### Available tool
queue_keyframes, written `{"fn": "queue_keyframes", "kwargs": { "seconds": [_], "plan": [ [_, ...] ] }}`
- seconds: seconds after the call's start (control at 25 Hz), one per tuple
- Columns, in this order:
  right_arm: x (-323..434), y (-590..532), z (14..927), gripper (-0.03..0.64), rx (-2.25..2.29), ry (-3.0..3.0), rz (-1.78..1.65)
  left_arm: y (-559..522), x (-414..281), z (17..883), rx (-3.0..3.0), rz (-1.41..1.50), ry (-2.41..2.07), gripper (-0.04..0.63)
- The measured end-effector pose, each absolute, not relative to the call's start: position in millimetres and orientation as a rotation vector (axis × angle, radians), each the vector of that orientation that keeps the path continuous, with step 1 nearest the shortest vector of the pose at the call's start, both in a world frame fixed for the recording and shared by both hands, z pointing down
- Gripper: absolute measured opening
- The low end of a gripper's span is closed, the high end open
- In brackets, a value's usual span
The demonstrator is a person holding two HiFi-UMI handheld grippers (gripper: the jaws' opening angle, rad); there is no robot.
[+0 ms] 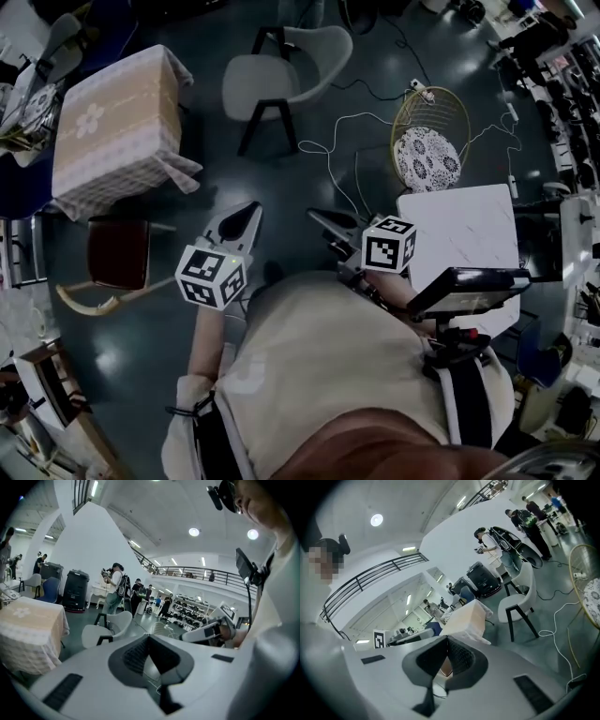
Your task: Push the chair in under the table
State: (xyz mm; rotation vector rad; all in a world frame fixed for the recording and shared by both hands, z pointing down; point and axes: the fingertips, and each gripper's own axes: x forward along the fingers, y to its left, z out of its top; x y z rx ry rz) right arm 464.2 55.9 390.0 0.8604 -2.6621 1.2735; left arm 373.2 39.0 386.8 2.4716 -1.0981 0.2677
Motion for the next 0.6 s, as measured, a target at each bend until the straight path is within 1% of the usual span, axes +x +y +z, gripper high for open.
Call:
{"fn": "queue_keyframes", "kwargs": {
  "seconds": [0.12,0.24,0.44,0.6],
  "plan": [
    [453,53,392,0.009,0.844,-2.659,1.256,30,353,394,2.452,0.338,-1.173,0.008],
    [449,45,397,0.009,0.837,-2.646,1.279,23,344,398,2.420,0.342,-1.211,0.008],
    [449,32,404,0.009,0.786,-2.656,1.299,16,349,403,2.385,0.348,-1.237,0.008],
    [462,10,405,0.009,0.727,-2.669,1.337,-1,365,399,2.360,0.370,-1.293,0.008]
  ]
}}
